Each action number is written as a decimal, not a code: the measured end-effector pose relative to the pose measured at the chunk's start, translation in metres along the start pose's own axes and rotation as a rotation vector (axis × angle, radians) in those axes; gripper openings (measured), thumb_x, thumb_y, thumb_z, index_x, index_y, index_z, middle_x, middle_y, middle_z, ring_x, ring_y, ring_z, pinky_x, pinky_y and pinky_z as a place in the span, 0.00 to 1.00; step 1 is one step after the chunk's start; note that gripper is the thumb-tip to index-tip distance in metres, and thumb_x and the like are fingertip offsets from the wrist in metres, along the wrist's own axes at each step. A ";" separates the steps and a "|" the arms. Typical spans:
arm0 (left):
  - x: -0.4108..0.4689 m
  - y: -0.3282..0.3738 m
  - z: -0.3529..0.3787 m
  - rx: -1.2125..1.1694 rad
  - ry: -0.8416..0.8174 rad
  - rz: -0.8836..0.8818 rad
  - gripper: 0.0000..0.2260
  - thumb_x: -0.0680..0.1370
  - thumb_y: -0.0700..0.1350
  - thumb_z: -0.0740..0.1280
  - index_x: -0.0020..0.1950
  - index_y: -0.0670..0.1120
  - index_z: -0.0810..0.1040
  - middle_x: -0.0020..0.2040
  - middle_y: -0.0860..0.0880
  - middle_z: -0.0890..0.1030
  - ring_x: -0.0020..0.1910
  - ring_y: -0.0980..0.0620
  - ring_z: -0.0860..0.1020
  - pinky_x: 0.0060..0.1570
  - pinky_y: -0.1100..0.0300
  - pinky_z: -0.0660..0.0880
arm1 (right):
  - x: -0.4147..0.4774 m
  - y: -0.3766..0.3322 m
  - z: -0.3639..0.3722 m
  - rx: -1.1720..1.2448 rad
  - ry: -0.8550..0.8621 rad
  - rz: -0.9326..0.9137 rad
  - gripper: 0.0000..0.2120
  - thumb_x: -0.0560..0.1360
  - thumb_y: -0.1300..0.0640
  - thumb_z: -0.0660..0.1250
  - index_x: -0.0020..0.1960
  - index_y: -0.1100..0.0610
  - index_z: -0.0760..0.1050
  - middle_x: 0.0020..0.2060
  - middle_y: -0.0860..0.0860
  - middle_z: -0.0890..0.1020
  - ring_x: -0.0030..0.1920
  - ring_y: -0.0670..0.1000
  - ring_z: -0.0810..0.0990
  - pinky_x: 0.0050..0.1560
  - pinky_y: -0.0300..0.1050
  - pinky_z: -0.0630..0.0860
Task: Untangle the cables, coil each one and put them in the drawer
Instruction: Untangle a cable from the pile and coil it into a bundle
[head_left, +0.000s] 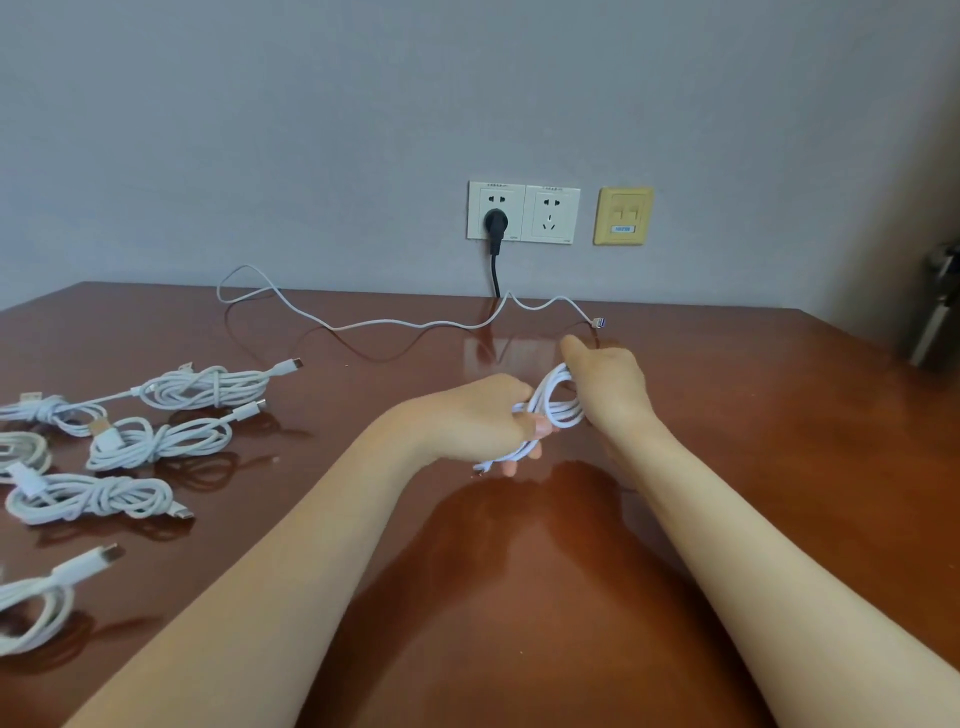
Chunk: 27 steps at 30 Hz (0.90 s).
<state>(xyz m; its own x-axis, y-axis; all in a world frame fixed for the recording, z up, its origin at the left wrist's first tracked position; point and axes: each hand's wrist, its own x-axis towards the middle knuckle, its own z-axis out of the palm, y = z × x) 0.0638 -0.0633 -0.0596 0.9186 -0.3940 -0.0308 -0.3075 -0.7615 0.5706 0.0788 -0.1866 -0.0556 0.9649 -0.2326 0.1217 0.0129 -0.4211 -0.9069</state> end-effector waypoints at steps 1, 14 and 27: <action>-0.002 0.003 0.000 -0.045 0.014 -0.006 0.05 0.81 0.44 0.58 0.46 0.45 0.70 0.33 0.51 0.73 0.26 0.58 0.70 0.24 0.69 0.66 | 0.001 0.000 -0.001 0.000 0.025 0.004 0.20 0.75 0.56 0.59 0.26 0.58 0.61 0.25 0.51 0.66 0.28 0.50 0.62 0.30 0.45 0.59; -0.007 0.010 0.016 -0.262 0.091 0.141 0.11 0.81 0.48 0.58 0.44 0.43 0.73 0.30 0.56 0.74 0.23 0.62 0.71 0.30 0.68 0.67 | 0.010 0.009 -0.007 -0.003 0.178 0.023 0.19 0.75 0.51 0.59 0.27 0.56 0.67 0.30 0.54 0.72 0.38 0.57 0.69 0.31 0.45 0.61; -0.012 0.014 0.025 -0.442 -0.091 0.069 0.07 0.81 0.42 0.59 0.45 0.44 0.73 0.31 0.50 0.72 0.19 0.59 0.64 0.21 0.69 0.61 | 0.023 0.019 -0.026 -0.014 -0.196 -0.220 0.18 0.73 0.56 0.68 0.27 0.57 0.68 0.19 0.46 0.65 0.21 0.43 0.62 0.27 0.35 0.63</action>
<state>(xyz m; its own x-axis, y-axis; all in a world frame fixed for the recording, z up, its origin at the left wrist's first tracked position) 0.0425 -0.0827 -0.0720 0.8680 -0.4949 -0.0406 -0.2139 -0.4464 0.8689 0.0948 -0.2227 -0.0594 0.9717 0.0385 0.2332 0.2248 -0.4551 -0.8616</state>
